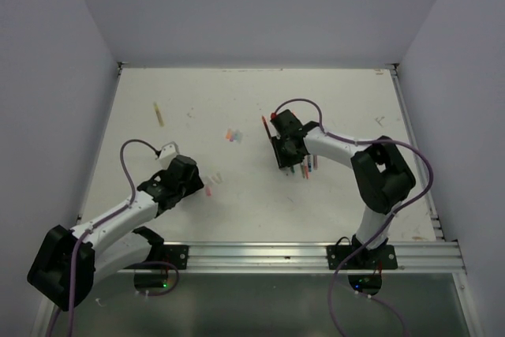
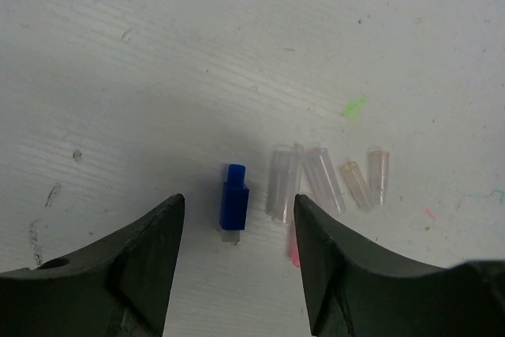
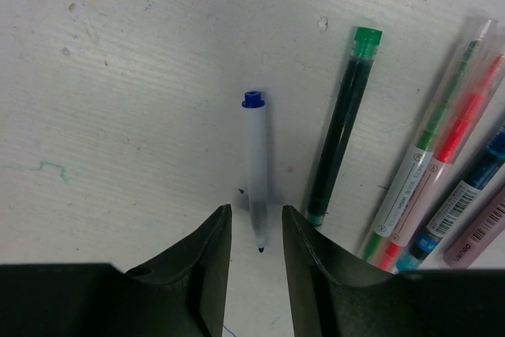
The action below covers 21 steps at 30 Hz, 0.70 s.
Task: Open the pen caps
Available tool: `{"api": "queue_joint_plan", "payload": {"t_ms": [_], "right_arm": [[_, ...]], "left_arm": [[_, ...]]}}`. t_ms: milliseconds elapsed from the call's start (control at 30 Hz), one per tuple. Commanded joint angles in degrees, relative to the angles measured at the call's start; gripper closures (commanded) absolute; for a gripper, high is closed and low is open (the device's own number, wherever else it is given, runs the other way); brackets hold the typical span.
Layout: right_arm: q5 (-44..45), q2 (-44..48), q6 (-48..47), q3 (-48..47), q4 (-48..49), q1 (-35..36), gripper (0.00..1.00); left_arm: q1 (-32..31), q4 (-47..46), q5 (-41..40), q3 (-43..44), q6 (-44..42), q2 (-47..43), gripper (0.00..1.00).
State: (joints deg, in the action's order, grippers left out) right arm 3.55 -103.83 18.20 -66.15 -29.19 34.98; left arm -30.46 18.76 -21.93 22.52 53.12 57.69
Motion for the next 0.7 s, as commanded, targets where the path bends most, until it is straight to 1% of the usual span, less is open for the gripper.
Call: {"api": "queue_joint_plan", "payload": {"t_ms": [0,133,200,233,267,367,400,433,467,500,567,600,667], "right_arm": [[0.9,5.6,-1.5,-2.7,-1.9,0.1,0.63],[0.9,8.9,-2.1,-3.7,-3.8,0.1,0.61],[0.6,10.3,-2.0,-3.5,-4.0,0.1,0.59],[0.4,11.8,-1.9,-3.1,-3.6,0.1,0.59],[0.0,12.5,-1.5,-2.8,-3.2,0.1,0.59],[-3.3,14.3,-0.5,-0.6,0.5,0.1,0.58],[-3.5,14.6,-0.3,0.2,1.8,0.1,0.58],[-6.9,14.9,-0.2,2.1,3.2,0.1,0.58],[-7.8,15.4,0.1,3.0,4.4,0.1,0.58],[-8.6,15.7,0.7,4.8,6.8,0.2,0.58],[-10.7,16.2,1.4,6.2,9.0,0.1,0.58],[-11.4,16.6,1.9,7.3,9.6,0.2,0.57],[-12.8,17.1,2.3,8.1,10.7,0.2,0.57]], "left_arm": [[0.0,2.8,-5.0,5.4,-0.7,-1.1,0.37],[0.0,5.8,-9.5,11.3,-0.9,-1.4,0.32],[-0.1,5.7,-12.7,13.2,-2.0,-1.0,0.27],[0.0,5.0,-13.4,15.2,-3.8,-0.4,0.22],[0.1,4.5,-13.7,16.7,-4.7,0.6,0.21],[3.0,3.1,-14.0,22.9,-7.8,6.9,0.2],[5.2,1.6,-13.3,24.3,-8.6,10.1,0.2],[6.5,0.6,-12.0,26.6,-10.0,11.6,0.2],[7.8,-0.7,-11.4,27.5,-11.1,13.1,0.2],[10.5,-3.4,-10.2,28.4,-12.1,16.0,0.2],[13.4,-3.8,-10.4,32.3,-13.4,19.4,0.2],[15.8,-4.8,-10.8,33.7,-14.1,22.6,0.2],[18.1,-5.6,-10.5,37.9,-16.2,26.1,0.22]]}}
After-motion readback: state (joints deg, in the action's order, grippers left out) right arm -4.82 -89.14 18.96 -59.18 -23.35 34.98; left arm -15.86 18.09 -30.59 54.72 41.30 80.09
